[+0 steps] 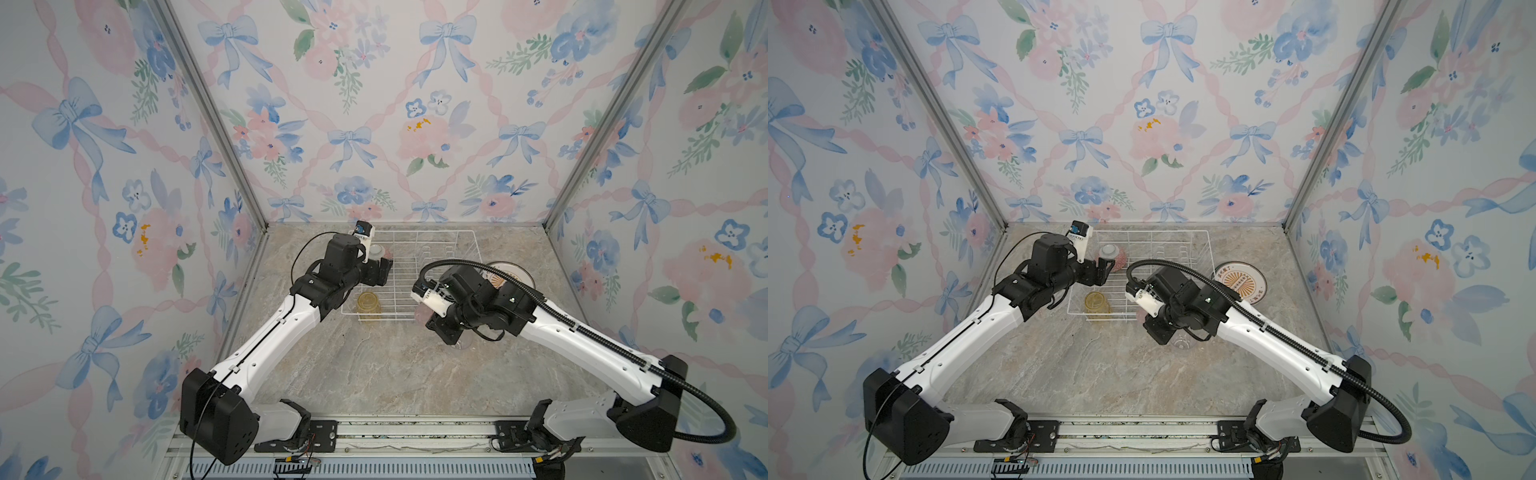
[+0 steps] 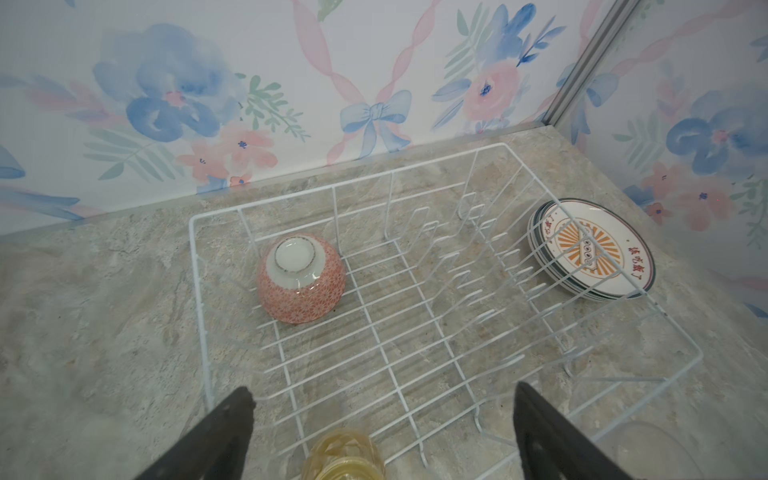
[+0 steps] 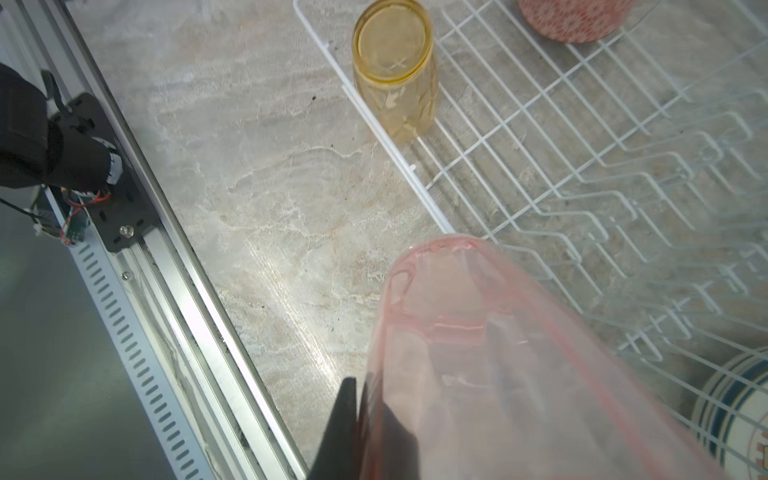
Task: Unload the mixed dishes from the dish rack
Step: 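Carry the pink cup down to the table with the right gripper while left withdraws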
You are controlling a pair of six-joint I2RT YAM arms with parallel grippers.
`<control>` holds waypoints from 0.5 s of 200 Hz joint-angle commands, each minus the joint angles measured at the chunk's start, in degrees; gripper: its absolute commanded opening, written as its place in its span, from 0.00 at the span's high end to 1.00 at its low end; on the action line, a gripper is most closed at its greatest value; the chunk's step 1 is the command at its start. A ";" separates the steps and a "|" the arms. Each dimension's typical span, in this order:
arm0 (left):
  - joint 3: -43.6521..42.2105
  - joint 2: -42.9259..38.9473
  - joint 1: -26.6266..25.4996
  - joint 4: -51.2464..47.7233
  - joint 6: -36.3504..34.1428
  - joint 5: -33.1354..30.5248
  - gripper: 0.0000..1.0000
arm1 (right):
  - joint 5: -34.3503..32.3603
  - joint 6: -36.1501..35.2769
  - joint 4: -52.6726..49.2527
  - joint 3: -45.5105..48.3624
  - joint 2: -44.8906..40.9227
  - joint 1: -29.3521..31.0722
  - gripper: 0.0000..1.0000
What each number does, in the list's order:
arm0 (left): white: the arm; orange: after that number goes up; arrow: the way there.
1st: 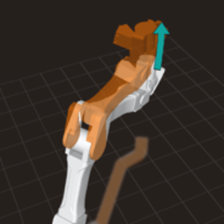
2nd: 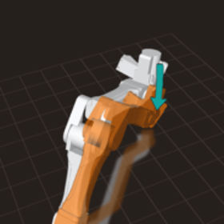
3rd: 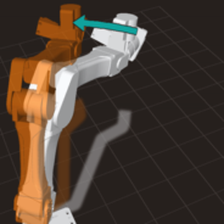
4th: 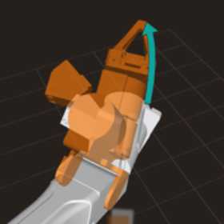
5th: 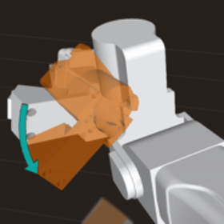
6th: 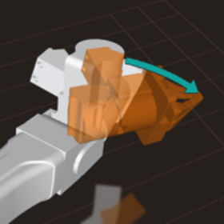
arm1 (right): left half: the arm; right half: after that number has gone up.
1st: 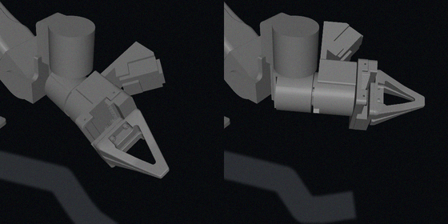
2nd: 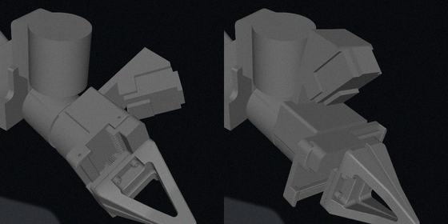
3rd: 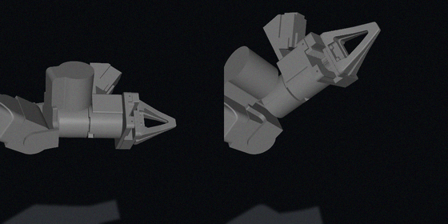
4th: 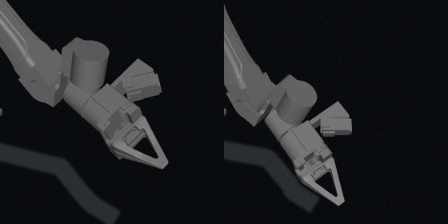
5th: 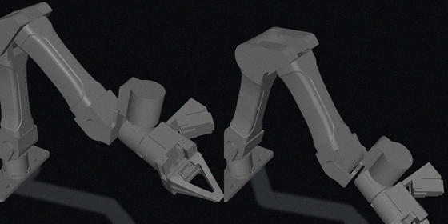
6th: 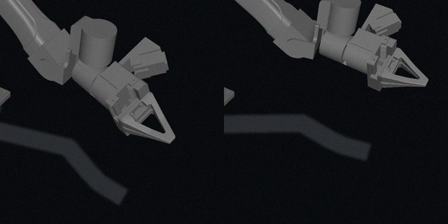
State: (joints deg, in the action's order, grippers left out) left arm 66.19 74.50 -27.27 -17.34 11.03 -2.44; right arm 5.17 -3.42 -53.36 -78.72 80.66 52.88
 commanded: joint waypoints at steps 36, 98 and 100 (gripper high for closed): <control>-2.20 -4.94 2.96 -1.73 -0.66 -1.92 0.07 | -7.21 -5.61 -9.73 -6.62 12.29 6.30 1.00; -2.82 -5.41 4.14 -1.79 -1.09 -0.47 0.07 | -9.78 -7.95 -12.36 -8.69 22.12 6.48 1.00; -2.82 -5.44 4.15 -1.70 -1.10 -0.46 0.07 | -9.75 -8.06 -12.33 -8.72 22.33 6.45 1.00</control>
State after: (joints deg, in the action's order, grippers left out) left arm 64.34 69.56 -23.79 -18.41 10.90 -3.75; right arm -2.90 -9.50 -62.67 -85.19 100.90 58.98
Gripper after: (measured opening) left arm 0.929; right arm 0.080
